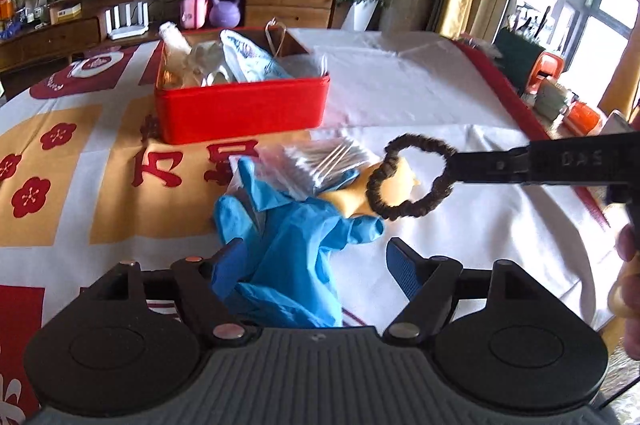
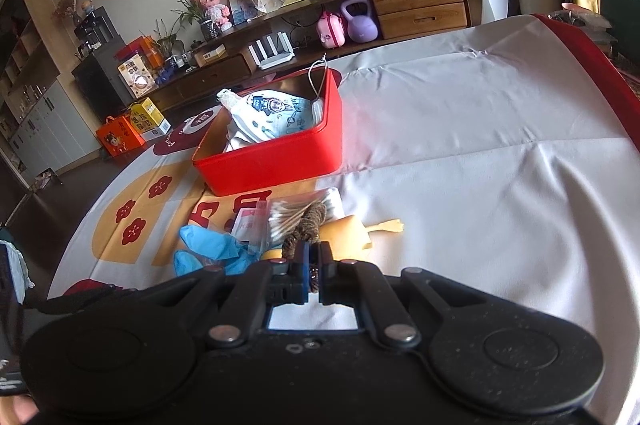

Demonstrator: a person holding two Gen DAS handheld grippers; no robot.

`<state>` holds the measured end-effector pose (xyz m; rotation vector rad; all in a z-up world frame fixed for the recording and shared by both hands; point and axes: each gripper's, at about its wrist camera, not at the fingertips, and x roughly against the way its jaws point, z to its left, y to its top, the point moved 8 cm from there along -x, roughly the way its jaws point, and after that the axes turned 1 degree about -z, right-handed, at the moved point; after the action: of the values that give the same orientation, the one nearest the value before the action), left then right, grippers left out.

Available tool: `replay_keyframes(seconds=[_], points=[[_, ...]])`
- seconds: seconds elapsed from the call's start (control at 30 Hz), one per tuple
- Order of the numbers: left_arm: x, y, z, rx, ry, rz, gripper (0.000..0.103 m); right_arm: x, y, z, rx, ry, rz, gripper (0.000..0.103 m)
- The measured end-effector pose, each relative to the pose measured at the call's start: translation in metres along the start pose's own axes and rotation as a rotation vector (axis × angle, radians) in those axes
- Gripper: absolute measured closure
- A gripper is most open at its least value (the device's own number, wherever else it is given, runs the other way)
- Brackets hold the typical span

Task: Organize soft objects
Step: 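Lift the glove and bracelet with both grippers toward the red box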

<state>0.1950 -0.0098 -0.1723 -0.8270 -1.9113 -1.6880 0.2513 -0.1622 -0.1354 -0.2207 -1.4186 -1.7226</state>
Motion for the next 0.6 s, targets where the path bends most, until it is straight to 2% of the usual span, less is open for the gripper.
replay_keyframes(seconds=[0.1, 0.33, 0.4, 0.47, 0.57, 0.6], points=[[-0.014, -0.009, 0.006, 0.006, 0.048, 0.037, 0.026, -0.001, -0.001, -0.002, -0.003, -0.003, 0.003, 0.099], [-0.029, -0.018, 0.004, -0.041, 0.072, 0.068, 0.029, -0.004, -0.003, -0.005, -0.010, -0.009, 0.012, 0.099], [-0.030, -0.020, -0.001, -0.072, 0.076, 0.072, 0.045, -0.004, -0.003, -0.005, -0.010, -0.009, 0.011, 0.099], [-0.030, -0.021, -0.003, -0.094, 0.089, 0.071, 0.052, -0.004, -0.003, -0.005, -0.010, -0.008, 0.010, 0.099], [-0.027, -0.020, -0.002, -0.082, 0.085, 0.065, 0.071, -0.004, -0.003, -0.005, -0.009, -0.010, 0.011, 0.099], [-0.027, -0.019, -0.001, -0.077, 0.091, 0.064, 0.073, -0.004, -0.003, -0.005, -0.010, -0.009, 0.010, 0.099]])
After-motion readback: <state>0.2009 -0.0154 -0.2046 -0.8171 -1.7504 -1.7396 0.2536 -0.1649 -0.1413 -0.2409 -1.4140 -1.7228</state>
